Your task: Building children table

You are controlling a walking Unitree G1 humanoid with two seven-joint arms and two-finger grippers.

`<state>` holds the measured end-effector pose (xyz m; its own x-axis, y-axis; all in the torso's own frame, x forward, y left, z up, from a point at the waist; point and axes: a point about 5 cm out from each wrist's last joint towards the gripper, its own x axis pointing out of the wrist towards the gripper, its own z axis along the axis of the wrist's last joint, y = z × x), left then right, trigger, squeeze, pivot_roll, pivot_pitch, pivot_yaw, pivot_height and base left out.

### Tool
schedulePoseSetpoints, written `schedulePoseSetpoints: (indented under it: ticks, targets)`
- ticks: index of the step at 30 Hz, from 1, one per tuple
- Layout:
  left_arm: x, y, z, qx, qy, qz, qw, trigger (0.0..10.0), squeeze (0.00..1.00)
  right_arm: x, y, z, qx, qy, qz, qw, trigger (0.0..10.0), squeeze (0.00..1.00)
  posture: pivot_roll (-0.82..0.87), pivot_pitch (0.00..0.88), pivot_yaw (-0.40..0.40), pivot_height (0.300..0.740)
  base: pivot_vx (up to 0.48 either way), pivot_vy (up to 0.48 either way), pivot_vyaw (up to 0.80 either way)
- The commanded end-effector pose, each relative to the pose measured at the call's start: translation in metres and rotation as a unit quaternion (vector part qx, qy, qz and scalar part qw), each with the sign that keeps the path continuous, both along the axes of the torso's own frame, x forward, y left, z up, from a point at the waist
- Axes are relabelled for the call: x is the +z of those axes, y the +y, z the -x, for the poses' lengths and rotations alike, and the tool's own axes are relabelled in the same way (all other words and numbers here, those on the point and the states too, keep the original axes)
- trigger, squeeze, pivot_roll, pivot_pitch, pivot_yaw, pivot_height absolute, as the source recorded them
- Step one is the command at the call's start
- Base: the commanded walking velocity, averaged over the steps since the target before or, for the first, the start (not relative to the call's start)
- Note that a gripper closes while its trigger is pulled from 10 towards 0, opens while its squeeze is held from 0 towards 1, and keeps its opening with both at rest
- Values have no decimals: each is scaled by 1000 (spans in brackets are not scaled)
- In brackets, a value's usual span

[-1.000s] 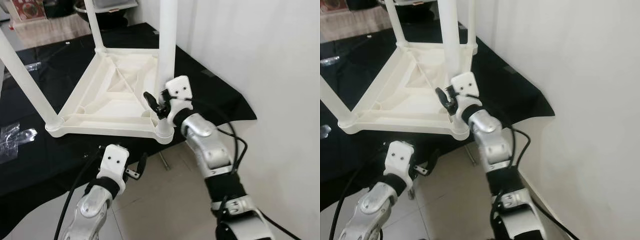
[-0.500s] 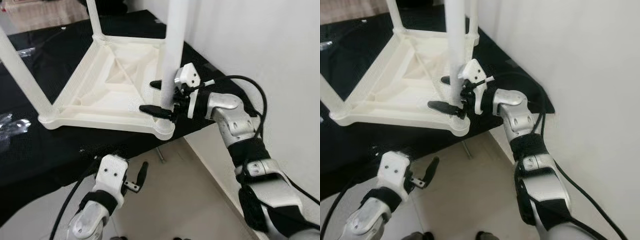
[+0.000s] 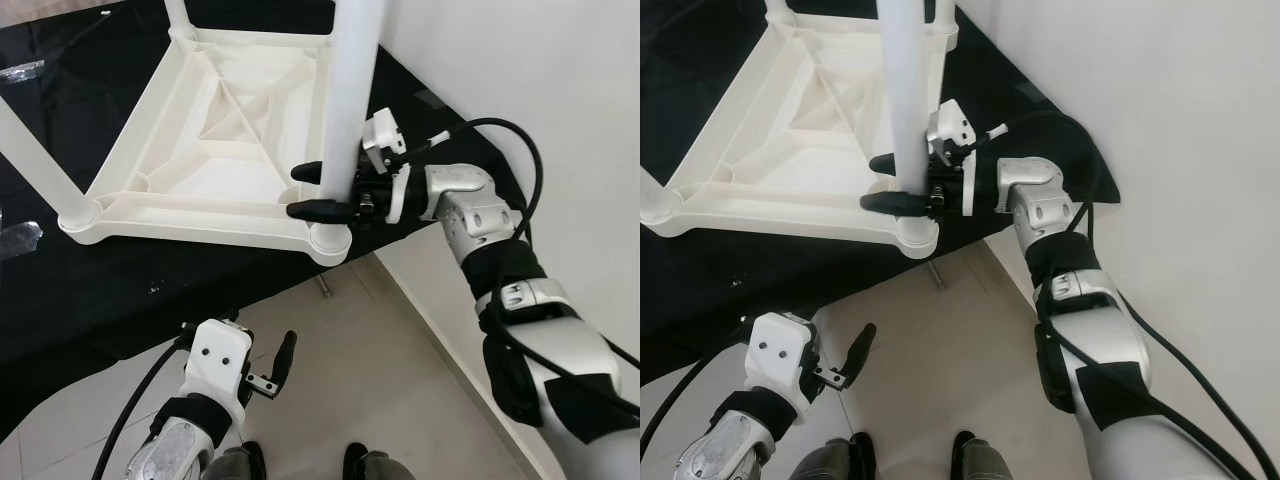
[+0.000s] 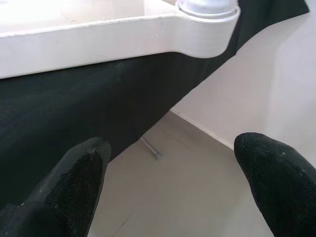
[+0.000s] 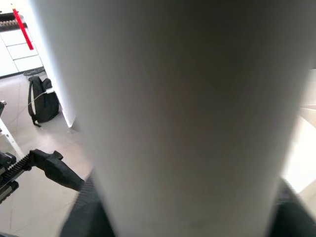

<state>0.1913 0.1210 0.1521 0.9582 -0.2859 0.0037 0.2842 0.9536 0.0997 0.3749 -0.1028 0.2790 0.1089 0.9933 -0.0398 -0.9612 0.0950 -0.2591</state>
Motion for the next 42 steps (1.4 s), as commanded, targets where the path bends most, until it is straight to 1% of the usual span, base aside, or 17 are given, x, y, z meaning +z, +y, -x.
schedulePoseSetpoints:
  ticks: [1,5,9,11,12,13,15,16,22,23,24,28,29,39,40,41,42]
  targets:
    - [-2,1,4,-3,9,-10,1000,10000,0,-7,-3,0,6,15,1,1000,0,0,127,305,-43,740,0,0,0]
    - [-2,0,2,-4,11,-11,1000,10000,0,-7,-10,-2,-24,5,-10,1000,0,0,119,295,-44,740,0,0,0]
    - [-4,2,-2,-3,11,-11,1000,10000,0,-24,-21,-2,-210,-23,-23,977,0,0,93,273,-51,740,0,0,0]
    - [-4,2,-2,-3,11,-11,1000,10000,0,-24,-21,-2,-210,-23,-23,977,0,0,93,273,-51,740,0,0,0]
    - [-5,4,-3,-2,12,-12,1000,10000,0,-37,-10,6,-332,-19,-39,942,0,0,91,266,-43,740,0,0,0]
    - [-5,4,-3,-2,12,-12,1000,10000,0,-37,-10,6,-332,-19,-39,942,0,0,91,266,-43,740,0,0,0]
    - [-5,6,-11,-4,10,-16,1000,10000,0,-60,23,46,-450,39,-85,888,0,0,65,253,-24,740,0,0,0]
    - [-5,6,-13,-7,9,-19,1000,10000,0,-61,35,56,-456,61,-110,881,0,0,65,253,-24,740,0,0,0]
    - [-8,7,-22,-3,7,-17,1000,10000,0,-51,60,42,-411,51,-134,900,0,0,64,197,-33,740,0,0,0]
    - [-9,7,-26,-1,7,-18,1000,10000,0,-48,64,37,-394,52,-137,907,1490,0,66,188,-37,740,0,0,0]
    - [-10,7,-29,2,5,-18,1000,10000,0,-43,66,33,-379,45,-139,914,10000,0,69,178,-44,740,0,0,0]
    - [-10,8,-31,5,3,-19,1000,10000,0,-35,67,30,-348,46,-146,925,10000,0,68,171,-43,740,0,0,0]
    - [-10,8,-32,5,3,-19,1000,10000,0,-35,64,29,-326,47,-139,934,10000,1000,69,170,-43,740,0,0,0]
    - [-9,6,-29,-1,2,-15,1000,10000,0,-25,20,31,-178,-11,-56,982,10000,949,82,195,-44,740,0,0,0]
    - [-9,6,-28,-2,1,-14,1000,10000,0,-23,15,28,-155,-16,-45,987,10000,247,84,197,-44,740,0,0,0]
    - [-9,6,-26,-3,1,-14,1000,10000,0,-21,10,24,-138,-24,-33,990,10000,0,91,205,-45,740,0,0,0]
    - [-8,6,-25,-3,1,-14,1000,10000,0,-19,7,21,-126,-27,-26,991,10000,0,93,208,-45,740,0,0,0]
